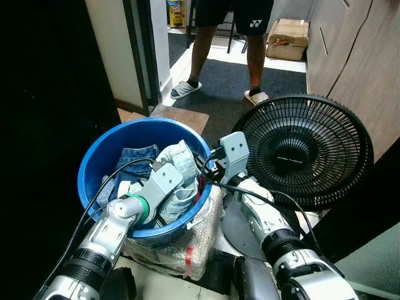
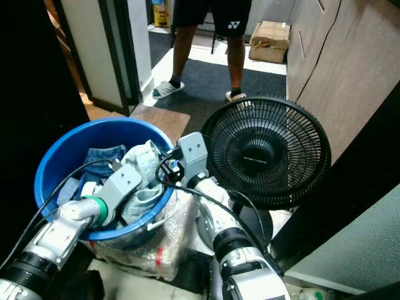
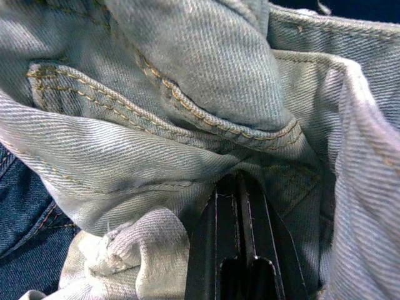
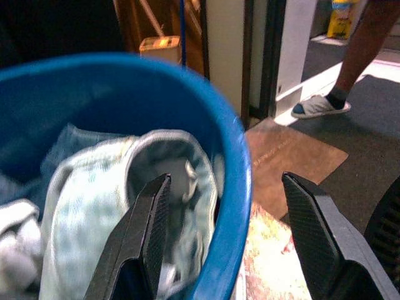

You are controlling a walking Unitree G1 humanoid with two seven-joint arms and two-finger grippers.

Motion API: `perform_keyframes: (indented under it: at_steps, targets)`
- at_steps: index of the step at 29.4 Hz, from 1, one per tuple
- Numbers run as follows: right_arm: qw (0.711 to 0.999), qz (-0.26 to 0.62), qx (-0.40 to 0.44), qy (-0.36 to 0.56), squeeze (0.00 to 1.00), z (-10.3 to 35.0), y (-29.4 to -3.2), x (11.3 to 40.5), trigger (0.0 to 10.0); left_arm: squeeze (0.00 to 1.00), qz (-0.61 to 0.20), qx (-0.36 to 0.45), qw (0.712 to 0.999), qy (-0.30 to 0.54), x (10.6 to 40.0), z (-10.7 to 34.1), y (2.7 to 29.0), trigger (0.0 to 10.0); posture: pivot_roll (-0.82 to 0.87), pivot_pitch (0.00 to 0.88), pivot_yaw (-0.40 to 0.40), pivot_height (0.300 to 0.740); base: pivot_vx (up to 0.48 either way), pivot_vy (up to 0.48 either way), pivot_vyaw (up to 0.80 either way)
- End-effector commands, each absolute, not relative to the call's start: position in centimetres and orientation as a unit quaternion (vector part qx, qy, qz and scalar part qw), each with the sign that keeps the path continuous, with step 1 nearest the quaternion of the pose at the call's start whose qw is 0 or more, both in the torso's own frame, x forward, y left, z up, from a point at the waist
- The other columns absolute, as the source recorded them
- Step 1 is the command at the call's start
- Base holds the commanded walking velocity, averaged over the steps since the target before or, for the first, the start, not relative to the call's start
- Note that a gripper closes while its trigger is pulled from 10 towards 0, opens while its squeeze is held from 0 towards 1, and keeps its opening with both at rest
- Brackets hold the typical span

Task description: Clothes washing

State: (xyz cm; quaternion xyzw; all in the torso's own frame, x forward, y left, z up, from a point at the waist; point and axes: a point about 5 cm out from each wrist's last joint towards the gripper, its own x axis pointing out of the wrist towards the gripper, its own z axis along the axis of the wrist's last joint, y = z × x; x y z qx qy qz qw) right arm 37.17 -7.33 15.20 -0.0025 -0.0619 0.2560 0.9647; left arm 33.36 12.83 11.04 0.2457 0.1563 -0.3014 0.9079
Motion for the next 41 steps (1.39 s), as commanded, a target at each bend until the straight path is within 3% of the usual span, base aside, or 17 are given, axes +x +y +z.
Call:
perform_keyframes:
  at_steps: [1,9,17,24,32,35,38,41]
  targets:
    - [0.962,0.255,0.011,-0.099,0.00,17.7,-7.4,37.8,10.0,0.00,-0.323,0.242,0.898,0.174,32.7,10.1,12.3,10.0,0.12,0.068,0.010,0.471,0.000,0.000,0.00]
    - [0.950,0.259,-0.008,-0.177,0.00,22.4,-8.0,38.3,10.0,0.00,-0.320,0.242,0.898,0.180,32.5,9.9,12.4,10.0,0.13,0.070,-0.001,0.471,0.000,0.000,0.00]
    - [0.947,0.259,-0.031,-0.186,0.00,23.2,-8.0,38.5,10.0,0.00,-0.319,0.240,0.899,0.182,32.4,9.9,12.4,10.0,0.12,0.073,0.003,0.471,0.000,0.000,0.00]
    - [0.912,0.392,-0.011,-0.116,0.00,21.7,-2.9,38.1,10.0,0.00,-0.318,0.241,0.898,0.183,32.4,9.9,12.4,10.0,0.14,0.076,-0.014,0.471,0.000,0.000,0.00]
    - [0.910,0.413,-0.017,-0.033,0.00,17.6,-1.0,37.0,10.0,0.00,-0.312,0.239,0.901,0.184,32.2,9.8,12.6,10.0,0.15,0.080,-0.023,0.471,0.000,0.000,0.00]
    - [0.911,0.411,-0.030,-0.017,0.00,16.8,-0.9,36.8,10.0,0.00,-0.312,0.239,0.901,0.185,32.1,9.8,12.6,10.0,0.15,0.081,-0.022,0.471,0.000,0.000,0.00]
    - [0.933,0.349,-0.091,-0.017,0.00,16.4,-2.9,37.4,10.0,0.00,-0.313,0.240,0.900,0.185,32.2,9.8,12.5,10.0,0.14,0.080,-0.021,0.471,0.000,0.000,0.00]
    - [0.936,0.336,-0.099,-0.020,0.00,16.6,-3.6,37.7,10.0,0.00,-0.314,0.240,0.900,0.185,32.2,9.8,12.5,10.0,0.14,0.080,-0.021,0.471,0.000,0.000,0.00]
